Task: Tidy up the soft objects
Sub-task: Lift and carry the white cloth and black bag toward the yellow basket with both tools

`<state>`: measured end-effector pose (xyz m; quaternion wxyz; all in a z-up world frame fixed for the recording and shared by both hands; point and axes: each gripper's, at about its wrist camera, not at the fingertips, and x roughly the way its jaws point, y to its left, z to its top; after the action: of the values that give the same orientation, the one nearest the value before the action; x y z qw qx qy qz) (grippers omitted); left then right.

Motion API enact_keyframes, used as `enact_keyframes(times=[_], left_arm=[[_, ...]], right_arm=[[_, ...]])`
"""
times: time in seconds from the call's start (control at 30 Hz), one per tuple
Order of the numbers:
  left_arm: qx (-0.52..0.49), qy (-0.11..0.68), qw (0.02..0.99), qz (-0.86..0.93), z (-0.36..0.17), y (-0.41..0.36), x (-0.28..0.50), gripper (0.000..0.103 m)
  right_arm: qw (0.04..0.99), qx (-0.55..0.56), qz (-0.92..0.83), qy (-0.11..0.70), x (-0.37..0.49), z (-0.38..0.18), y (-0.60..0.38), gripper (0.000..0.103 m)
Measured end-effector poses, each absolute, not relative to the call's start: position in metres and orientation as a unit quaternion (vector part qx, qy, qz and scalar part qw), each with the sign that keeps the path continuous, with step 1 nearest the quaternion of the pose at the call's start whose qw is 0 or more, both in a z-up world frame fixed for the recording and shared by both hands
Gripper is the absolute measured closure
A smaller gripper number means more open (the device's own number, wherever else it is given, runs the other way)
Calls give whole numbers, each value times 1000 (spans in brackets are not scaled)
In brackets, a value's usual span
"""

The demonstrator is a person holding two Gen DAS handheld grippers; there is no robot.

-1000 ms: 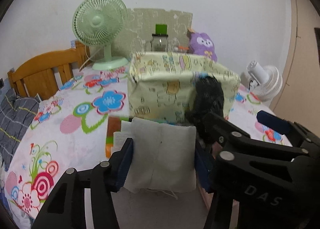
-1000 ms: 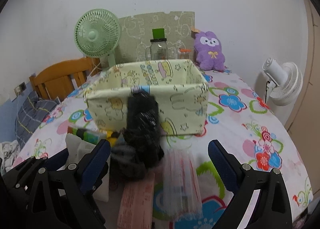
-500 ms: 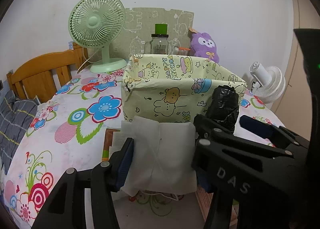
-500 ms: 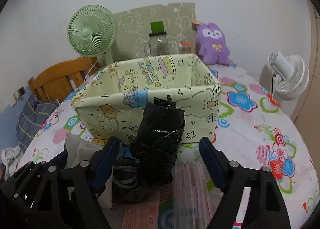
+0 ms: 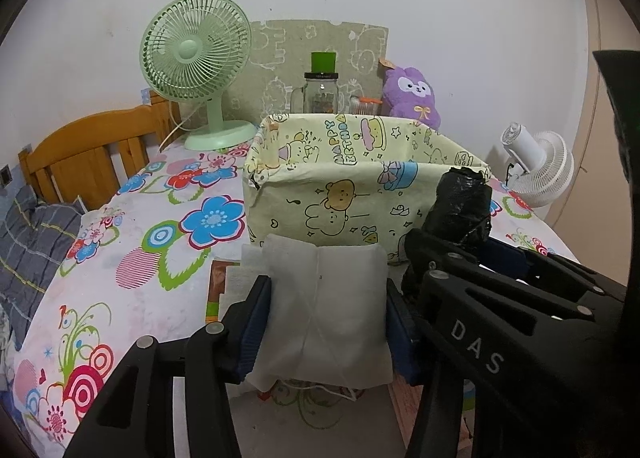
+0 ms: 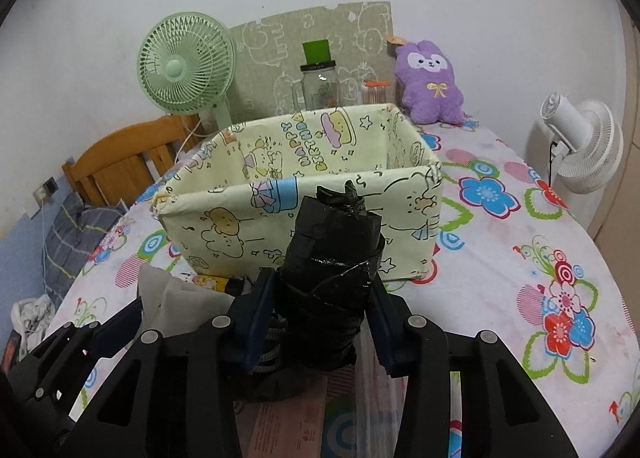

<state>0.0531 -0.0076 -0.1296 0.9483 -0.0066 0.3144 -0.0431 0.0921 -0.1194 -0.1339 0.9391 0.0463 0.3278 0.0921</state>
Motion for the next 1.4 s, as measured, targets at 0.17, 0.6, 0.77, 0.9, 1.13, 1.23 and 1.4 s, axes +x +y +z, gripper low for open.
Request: enact_keyframes(times=[0.17, 0.6, 0.77, 0.9, 1.13, 1.23, 1.4], left_arm=[[-5, 307, 951, -41, -123, -9, 46, 50], [-4, 274, 961, -39, -89, -17, 25, 50], [-3, 259, 965, -41, -74, -19, 19, 50], [-3, 251, 967, -44, -65, -21, 15, 50], [0, 239, 970, -50, -48, -25, 11, 50], [4, 237, 970, -49, -43, -27, 12, 50], [6, 238, 970, -52, -38, -28, 17, 50]], right_arm=[[944, 48, 91, 314, 81, -125, -122, 55], [959, 27, 84, 268, 50, -88, -122, 55], [963, 27, 84, 255, 42, -72, -124, 55], [966, 25, 84, 245, 35, -60, -126, 55], [969, 18, 83, 231, 26, -41, -127, 55], [969, 16, 80, 232, 27, -36, -128, 55], [969, 14, 79, 234, 30, -31, -129, 55]])
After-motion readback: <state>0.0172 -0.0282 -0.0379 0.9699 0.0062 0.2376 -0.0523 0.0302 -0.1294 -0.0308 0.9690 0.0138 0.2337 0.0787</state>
